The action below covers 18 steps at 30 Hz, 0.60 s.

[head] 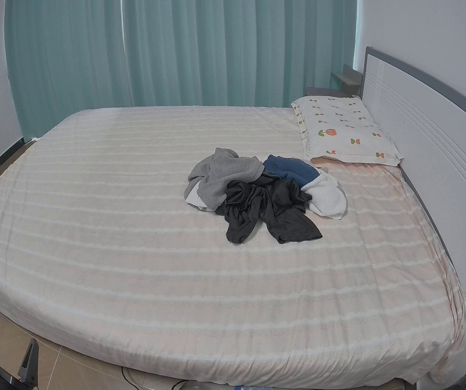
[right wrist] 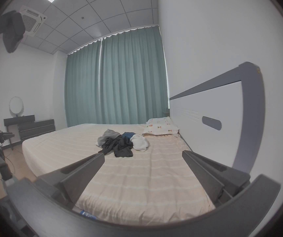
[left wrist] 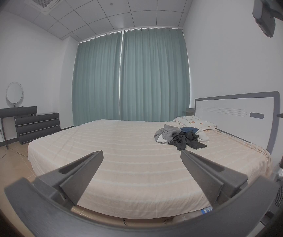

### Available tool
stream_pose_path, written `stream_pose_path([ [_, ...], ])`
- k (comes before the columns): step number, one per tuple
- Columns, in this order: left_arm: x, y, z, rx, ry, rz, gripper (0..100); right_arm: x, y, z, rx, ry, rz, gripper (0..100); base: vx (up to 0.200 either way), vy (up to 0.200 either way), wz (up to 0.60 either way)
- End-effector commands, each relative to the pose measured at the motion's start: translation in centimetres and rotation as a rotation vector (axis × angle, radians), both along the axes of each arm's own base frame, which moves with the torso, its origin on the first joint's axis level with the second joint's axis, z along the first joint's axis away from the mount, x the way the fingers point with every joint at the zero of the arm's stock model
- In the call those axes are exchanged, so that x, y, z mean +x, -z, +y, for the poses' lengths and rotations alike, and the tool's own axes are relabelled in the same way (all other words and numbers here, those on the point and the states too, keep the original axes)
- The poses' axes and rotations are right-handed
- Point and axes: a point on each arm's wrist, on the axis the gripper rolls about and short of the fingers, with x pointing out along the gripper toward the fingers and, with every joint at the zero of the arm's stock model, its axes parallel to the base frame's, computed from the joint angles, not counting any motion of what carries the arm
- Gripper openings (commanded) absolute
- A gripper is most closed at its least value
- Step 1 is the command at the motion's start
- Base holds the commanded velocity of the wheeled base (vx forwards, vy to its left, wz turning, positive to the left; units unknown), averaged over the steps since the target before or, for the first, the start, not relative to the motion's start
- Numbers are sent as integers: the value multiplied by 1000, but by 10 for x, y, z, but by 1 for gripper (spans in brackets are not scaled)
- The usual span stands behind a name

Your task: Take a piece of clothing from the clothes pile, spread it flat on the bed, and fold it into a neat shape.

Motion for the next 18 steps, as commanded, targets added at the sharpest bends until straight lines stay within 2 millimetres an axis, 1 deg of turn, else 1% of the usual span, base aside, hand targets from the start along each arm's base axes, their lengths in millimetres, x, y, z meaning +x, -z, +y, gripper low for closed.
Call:
stream_pose_path([
  [1, 0, 5, 0, -9, 0, 4, 100, 61, -30, 4, 16, -102, 363, 100, 0, 0, 0],
  [2, 0, 5, 0, -7, 0, 5, 100, 71, -30, 5, 15, -110, 403, 100, 0, 0, 0],
  [3, 0, 5, 0, -6, 0, 5, 100, 77, -30, 6, 14, -119, 421, 100, 0, 0, 0],
  [4, 0, 5, 0, -4, 0, 5, 100, 95, -28, 10, 11, -153, 476, 100, 0, 0, 0],
  [6, 0, 5, 0, -9, 0, 4, 100, 116, -25, 15, 25, -177, 529, 100, 0, 0, 0],
  [7, 0, 5, 0, -9, 0, 4, 100, 134, -21, 19, 53, -185, 569, 100, 0, 0, 0],
  [8, 0, 5, 0, -9, 0, 4, 100, 134, -21, 19, 53, -185, 569, 100, 0, 0, 0],
  [9, 0, 5, 0, -9, 0, 5, 100, 149, -16, 23, 75, -188, 609, 100, 0, 0, 0],
  [10, 0, 5, 0, -10, 0, 4, 100, 176, -4, 31, 94, -190, 673, 100, 0, 0, 0],
  [12, 0, 5, 0, -10, 2, 4, 100, 204, 17, 39, 107, -176, 761, 100, 0, 0, 0],
  [13, 0, 5, 0, -9, 0, 4, 100, 224, 29, 44, 125, -160, 785, 100, 0, 0, 0],
  [15, 0, 5, 0, -9, 0, 4, 100, 247, 39, 50, 162, -143, 768, 100, 0, 0, 0],
  [16, 0, 5, 0, -9, 0, 5, 100, 272, 49, 60, 212, -118, 734, 100, 0, 0, 0],
  [18, 0, 5, 0, -9, 0, 5, 100, 304, 68, 72, 252, -42, 697, 100, 0, 0, 0],
])
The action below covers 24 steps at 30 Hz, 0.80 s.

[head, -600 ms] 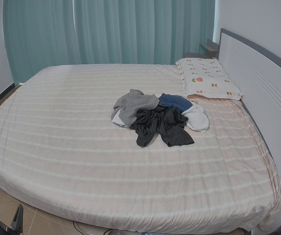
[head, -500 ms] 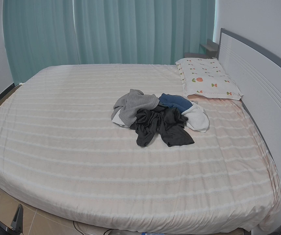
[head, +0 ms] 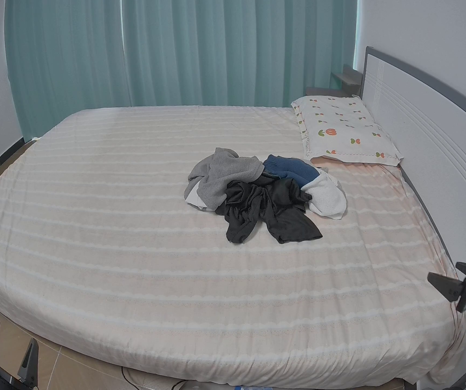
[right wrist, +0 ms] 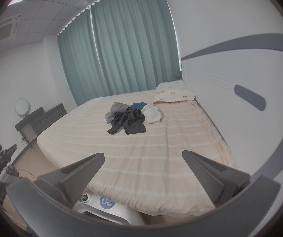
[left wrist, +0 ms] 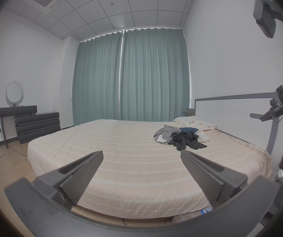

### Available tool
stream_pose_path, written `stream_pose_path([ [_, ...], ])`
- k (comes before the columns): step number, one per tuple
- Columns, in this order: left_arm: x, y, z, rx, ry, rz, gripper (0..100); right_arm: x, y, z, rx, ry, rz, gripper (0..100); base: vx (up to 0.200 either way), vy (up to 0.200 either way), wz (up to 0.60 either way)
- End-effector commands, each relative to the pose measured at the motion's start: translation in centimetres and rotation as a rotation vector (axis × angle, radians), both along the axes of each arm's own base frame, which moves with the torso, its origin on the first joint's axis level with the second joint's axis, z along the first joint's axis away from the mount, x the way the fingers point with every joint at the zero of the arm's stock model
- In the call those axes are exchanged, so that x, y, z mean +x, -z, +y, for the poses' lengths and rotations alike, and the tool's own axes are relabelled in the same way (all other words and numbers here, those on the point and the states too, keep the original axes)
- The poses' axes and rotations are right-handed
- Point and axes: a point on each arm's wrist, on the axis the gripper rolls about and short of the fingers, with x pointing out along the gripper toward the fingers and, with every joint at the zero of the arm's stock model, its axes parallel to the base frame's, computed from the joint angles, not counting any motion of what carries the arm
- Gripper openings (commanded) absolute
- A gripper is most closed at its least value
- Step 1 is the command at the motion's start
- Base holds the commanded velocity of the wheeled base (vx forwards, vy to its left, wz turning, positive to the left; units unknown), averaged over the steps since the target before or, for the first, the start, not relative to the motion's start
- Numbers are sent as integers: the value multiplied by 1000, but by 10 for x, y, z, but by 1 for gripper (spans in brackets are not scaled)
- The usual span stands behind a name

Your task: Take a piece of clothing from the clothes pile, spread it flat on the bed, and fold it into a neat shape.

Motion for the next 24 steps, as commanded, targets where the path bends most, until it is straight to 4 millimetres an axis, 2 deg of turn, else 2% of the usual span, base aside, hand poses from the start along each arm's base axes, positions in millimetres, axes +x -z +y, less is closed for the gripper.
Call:
stream_pose_path([
  [1, 0, 5, 0, -2, 0, 6, 100, 203, 115, 64, 118, 141, 282, 100, 0, 0, 0],
  [2, 0, 5, 0, -2, 0, 6, 100, 218, 126, 70, 98, 171, 270, 100, 0, 0, 0],
  [3, 0, 5, 0, -2, 0, 6, 100, 220, 127, 71, 96, 174, 271, 100, 0, 0, 0],
  [4, 0, 5, 0, -2, 0, 4, 100, 241, 144, 80, 73, 205, 267, 100, 0, 0, 0],
  [5, 0, 5, 0, -2, 0, 4, 100, 246, 147, 82, 68, 209, 263, 100, 0, 0, 0],
  [6, 0, 5, 0, -2, 2, 4, 100, 260, 154, 88, 65, 213, 255, 100, 0, 0, 0],
  [10, 0, 5, 0, -4, 2, 4, 100, 290, 156, 100, 63, 216, 274, 100, 0, 0, 0],
  [13, 0, 5, 0, -4, 0, 4, 100, 320, 154, 109, 97, 241, 280, 100, 0, 0, 0],
  [15, 0, 5, 0, -4, 0, 4, 100, 326, 153, 111, 108, 248, 274, 100, 0, 0, 0],
  [17, 0, 5, 0, -4, 2, 4, 100, 342, 152, 114, 131, 266, 266, 100, 0, 0, 0],
  [24, 0, 5, 0, -4, 2, 4, 100, 365, 169, 119, 154, 291, 270, 100, 0, 0, 0],
])
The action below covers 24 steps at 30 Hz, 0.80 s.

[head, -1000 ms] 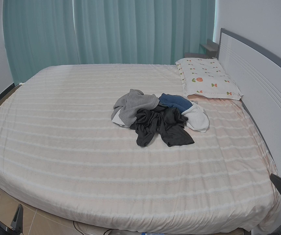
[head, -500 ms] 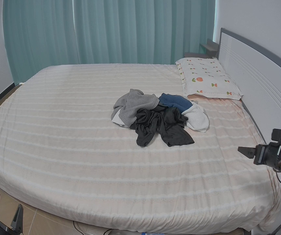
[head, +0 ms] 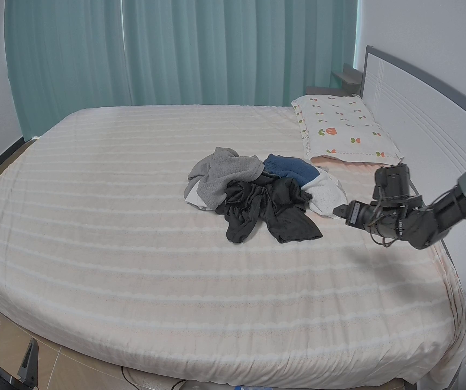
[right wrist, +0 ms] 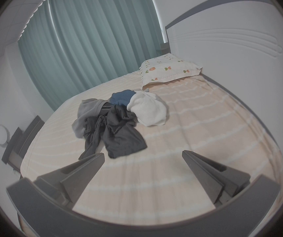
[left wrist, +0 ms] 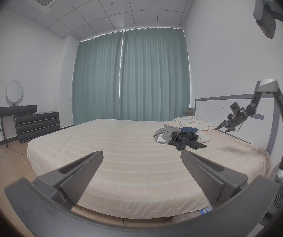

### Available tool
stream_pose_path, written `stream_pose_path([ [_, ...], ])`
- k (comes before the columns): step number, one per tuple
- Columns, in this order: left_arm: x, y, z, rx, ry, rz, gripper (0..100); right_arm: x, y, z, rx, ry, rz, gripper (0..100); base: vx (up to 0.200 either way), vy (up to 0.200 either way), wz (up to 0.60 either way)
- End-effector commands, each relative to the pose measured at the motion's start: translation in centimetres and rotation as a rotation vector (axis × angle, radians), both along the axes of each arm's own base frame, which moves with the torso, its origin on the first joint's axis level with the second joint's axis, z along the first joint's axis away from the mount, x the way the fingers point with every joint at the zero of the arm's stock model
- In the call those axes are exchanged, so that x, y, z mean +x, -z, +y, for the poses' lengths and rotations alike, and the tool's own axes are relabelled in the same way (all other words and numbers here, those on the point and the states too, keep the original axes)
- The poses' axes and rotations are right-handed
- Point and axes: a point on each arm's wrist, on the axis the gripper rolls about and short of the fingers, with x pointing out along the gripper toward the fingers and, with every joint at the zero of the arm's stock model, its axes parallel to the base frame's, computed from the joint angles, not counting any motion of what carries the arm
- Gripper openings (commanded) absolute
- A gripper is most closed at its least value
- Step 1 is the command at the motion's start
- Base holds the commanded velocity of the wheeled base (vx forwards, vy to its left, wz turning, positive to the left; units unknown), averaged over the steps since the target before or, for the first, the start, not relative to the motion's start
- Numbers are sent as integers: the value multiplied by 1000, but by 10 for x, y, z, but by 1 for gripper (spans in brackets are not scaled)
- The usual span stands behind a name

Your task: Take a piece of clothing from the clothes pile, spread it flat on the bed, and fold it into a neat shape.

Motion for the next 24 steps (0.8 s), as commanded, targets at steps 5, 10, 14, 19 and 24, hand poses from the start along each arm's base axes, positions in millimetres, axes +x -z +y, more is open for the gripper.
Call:
stream_pose_path([
  [5, 0, 5, 0, -2, 1, 4, 100, 99, 110, 48, 90, 152, 107, 100, 0, 0, 0],
  [10, 0, 5, 0, -3, 1, 6, 100, 109, 125, 54, 125, 180, 128, 100, 0, 0, 0],
  [14, 0, 5, 0, -2, 1, 4, 100, 115, 132, 62, 119, 171, 145, 100, 0, 0, 0],
  [19, 0, 5, 0, -2, 1, 6, 100, 125, 132, 71, 149, 173, 125, 100, 0, 0, 0],
  [24, 0, 5, 0, -3, 1, 4, 100, 134, 138, 70, 158, 185, 115, 100, 0, 0, 0],
])
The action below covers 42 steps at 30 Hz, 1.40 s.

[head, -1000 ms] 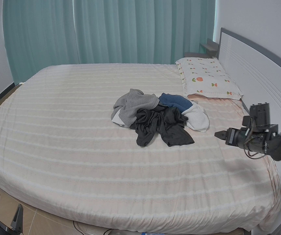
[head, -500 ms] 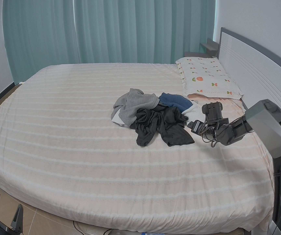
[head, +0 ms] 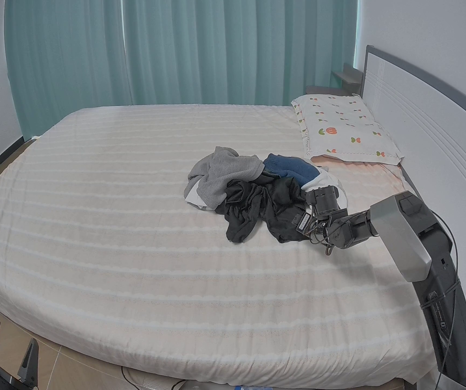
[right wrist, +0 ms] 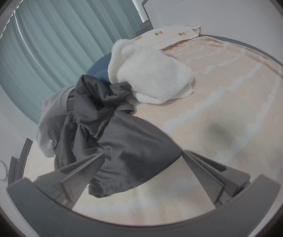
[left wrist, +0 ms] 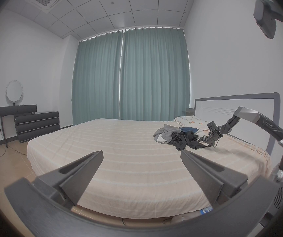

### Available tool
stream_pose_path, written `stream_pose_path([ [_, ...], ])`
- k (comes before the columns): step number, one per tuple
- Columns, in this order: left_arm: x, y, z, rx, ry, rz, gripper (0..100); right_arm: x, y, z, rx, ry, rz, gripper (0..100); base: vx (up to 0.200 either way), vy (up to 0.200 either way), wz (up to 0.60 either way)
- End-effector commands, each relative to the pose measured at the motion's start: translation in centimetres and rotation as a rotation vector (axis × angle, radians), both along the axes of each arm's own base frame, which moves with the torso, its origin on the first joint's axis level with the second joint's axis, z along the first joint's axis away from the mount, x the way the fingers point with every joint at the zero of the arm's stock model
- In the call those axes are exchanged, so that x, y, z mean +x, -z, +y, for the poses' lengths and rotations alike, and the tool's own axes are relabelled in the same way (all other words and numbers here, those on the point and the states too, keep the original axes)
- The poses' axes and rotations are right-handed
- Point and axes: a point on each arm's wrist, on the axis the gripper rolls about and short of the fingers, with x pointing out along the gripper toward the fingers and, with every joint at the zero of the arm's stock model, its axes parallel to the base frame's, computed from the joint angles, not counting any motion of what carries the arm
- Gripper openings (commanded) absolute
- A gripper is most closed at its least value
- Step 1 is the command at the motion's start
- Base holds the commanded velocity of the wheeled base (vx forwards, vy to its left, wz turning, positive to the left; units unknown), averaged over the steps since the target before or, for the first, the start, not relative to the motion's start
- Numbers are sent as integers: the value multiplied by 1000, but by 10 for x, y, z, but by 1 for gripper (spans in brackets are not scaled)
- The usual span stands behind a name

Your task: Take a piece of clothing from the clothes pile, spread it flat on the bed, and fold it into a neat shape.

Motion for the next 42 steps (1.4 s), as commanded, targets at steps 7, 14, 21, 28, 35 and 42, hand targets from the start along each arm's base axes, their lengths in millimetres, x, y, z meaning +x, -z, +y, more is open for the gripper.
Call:
stream_pose_path([
  [7, 0, 5, 0, -1, 0, 4, 100, 12, 31, 5, 25, 29, 23, 100, 0, 0, 0],
  [14, 0, 5, 0, -1, 0, 4, 100, 12, 25, 7, 31, 36, 5, 0, 0, 0, 0],
  [21, 0, 5, 0, -1, 0, 6, 100, 6, 2, 6, 17, 43, -10, 0, 0, 0, 0],
  [28, 0, 5, 0, -1, 0, 4, 100, -11, -13, -2, 14, 40, 33, 0, 0, 0, 0],
  [35, 0, 5, 0, -1, 0, 3, 100, -52, -32, -13, 90, -43, 51, 0, 0, 0, 0],
  [42, 0, 5, 0, -1, 2, 3, 100, -121, -79, -17, 204, -172, 1, 0, 0, 0, 0],
])
